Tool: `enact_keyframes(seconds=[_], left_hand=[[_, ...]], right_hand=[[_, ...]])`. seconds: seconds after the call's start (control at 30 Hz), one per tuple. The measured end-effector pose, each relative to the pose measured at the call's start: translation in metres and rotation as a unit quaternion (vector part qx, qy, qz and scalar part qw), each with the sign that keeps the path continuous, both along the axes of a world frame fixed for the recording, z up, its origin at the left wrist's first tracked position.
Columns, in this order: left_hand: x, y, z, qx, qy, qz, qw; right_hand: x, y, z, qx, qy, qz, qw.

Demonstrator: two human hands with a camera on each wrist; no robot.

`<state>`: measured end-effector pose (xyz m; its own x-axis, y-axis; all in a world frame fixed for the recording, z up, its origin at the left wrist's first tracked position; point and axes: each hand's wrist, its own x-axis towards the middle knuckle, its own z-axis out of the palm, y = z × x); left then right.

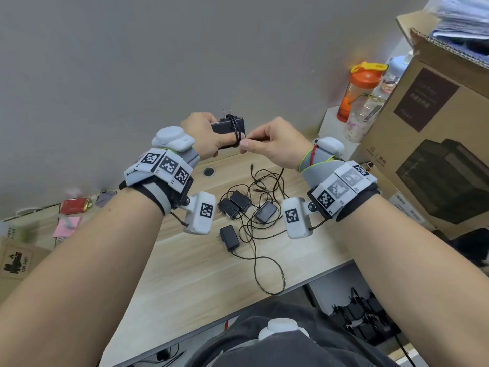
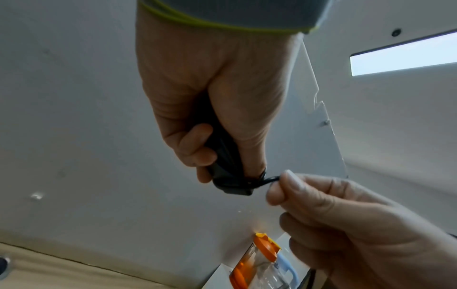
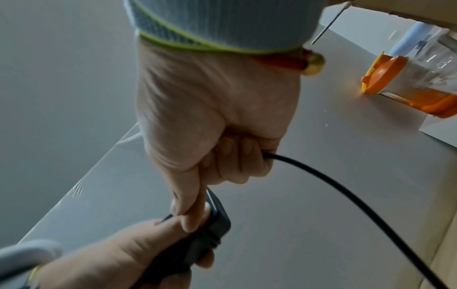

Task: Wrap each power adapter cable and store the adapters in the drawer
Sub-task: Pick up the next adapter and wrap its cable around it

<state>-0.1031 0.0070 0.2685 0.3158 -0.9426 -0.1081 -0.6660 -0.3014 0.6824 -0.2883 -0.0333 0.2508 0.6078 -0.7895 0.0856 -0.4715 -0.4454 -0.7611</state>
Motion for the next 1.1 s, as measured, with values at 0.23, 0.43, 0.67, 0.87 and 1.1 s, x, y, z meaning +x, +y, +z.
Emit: enact_keyframes(seconds=[0.23, 0.43, 0.67, 0.87, 1.1], left_hand=[[-0.007, 0.003, 0.001, 0.029, -0.069, -0.037, 0.996], [-0.016, 0.010, 0.009, 0.052, -0.059, -0.110, 0.991], [-0.029, 0.013, 0.014, 0.050, -0.023, -0.177, 0.983], [-0.028, 0.007, 0.014, 0.010, 0.024, -0.185, 0.982], [-0.027, 0.001, 0.014, -0.034, 0.107, -0.165, 0.980]], right_hand=[[-0.003, -0.010, 0.011, -0.022, -0.023, 0.008, 0.999], [-0.009, -0.024, 0.017, -0.010, -0.077, -0.034, 0.996], [-0.012, -0.037, 0.013, 0.017, -0.143, -0.033, 0.989], [-0.010, -0.036, 0.001, 0.051, -0.138, -0.037, 0.988], [-0.010, -0.019, -0.012, 0.095, -0.099, -0.053, 0.989]])
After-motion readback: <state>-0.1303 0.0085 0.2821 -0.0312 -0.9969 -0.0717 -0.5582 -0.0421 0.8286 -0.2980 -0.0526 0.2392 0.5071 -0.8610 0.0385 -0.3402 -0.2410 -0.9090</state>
